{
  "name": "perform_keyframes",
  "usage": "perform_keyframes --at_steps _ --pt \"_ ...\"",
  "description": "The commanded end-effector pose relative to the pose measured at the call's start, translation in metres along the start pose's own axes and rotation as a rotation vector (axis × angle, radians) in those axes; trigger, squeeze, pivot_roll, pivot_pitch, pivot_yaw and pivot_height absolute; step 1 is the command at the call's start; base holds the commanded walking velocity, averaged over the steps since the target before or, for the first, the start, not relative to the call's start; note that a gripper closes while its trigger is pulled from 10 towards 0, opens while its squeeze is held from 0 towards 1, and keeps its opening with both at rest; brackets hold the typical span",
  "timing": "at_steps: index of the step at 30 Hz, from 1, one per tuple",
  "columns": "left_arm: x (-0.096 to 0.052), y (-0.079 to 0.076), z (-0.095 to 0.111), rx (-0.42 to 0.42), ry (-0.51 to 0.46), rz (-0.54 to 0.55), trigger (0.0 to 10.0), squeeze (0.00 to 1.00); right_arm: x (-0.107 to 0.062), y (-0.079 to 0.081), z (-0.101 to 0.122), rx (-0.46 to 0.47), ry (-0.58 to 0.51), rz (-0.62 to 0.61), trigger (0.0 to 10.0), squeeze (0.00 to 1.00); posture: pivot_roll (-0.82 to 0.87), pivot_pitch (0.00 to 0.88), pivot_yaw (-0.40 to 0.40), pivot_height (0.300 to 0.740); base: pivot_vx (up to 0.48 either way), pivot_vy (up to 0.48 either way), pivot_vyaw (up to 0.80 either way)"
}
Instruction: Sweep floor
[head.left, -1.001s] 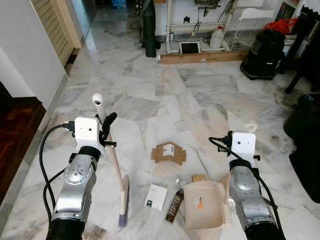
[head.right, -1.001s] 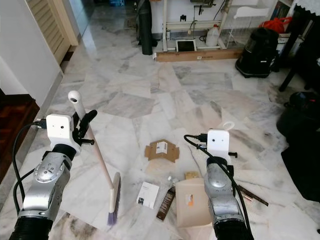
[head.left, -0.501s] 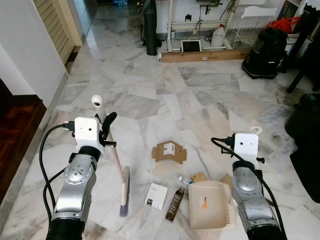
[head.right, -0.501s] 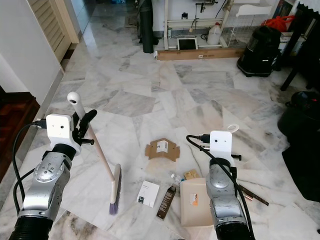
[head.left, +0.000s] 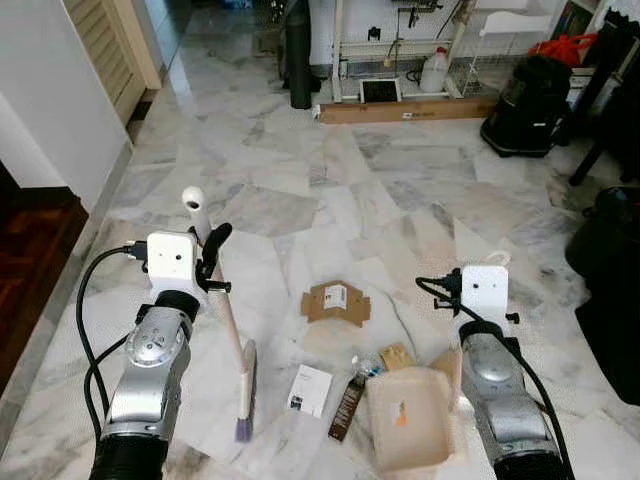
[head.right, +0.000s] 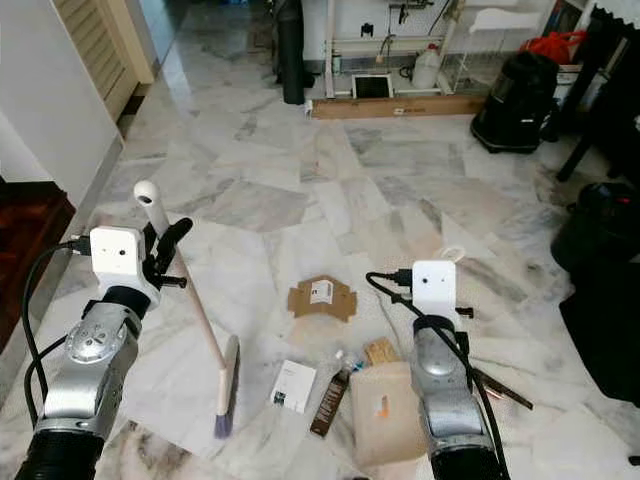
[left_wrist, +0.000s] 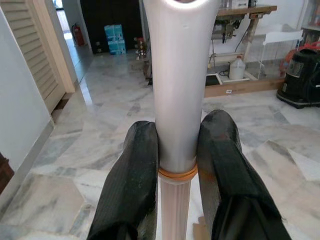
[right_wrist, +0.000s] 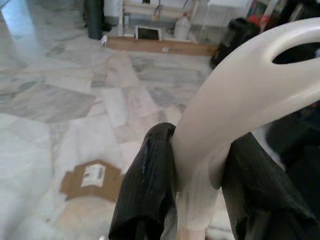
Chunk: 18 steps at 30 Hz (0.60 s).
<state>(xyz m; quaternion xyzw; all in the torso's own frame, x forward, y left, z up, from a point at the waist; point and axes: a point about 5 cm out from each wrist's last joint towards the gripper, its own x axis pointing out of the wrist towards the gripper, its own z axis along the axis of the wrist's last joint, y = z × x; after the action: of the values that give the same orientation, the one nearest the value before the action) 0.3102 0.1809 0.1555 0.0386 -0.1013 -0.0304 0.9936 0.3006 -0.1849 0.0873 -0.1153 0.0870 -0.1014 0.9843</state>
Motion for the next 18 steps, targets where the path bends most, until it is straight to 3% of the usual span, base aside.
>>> perform_keyframes --at_steps 1,10,18 --pt "0.0048 0.0018 0.0088 0.006 -0.048 -0.001 10.0 0.00 0.0000 -0.0035 0.0066 -0.004 -0.032 -0.021 10.0 0.00 -0.12 0.105 0.006 0.740 0.000 0.000 0.00" --pt "0.0064 0.0005 0.0096 0.005 -0.051 -0.008 10.0 0.00 0.0022 -0.0092 0.0120 -0.030 -0.010 -0.039 10.0 0.00 -0.12 0.110 0.001 0.740 0.000 0.000 0.00" --pt "0.0054 -0.0040 0.0081 0.003 -0.037 -0.033 10.0 0.00 0.0034 -0.0036 0.0090 -0.019 -0.031 -0.042 10.0 0.00 -0.11 0.125 0.004 0.740 0.000 0.000 0.00"
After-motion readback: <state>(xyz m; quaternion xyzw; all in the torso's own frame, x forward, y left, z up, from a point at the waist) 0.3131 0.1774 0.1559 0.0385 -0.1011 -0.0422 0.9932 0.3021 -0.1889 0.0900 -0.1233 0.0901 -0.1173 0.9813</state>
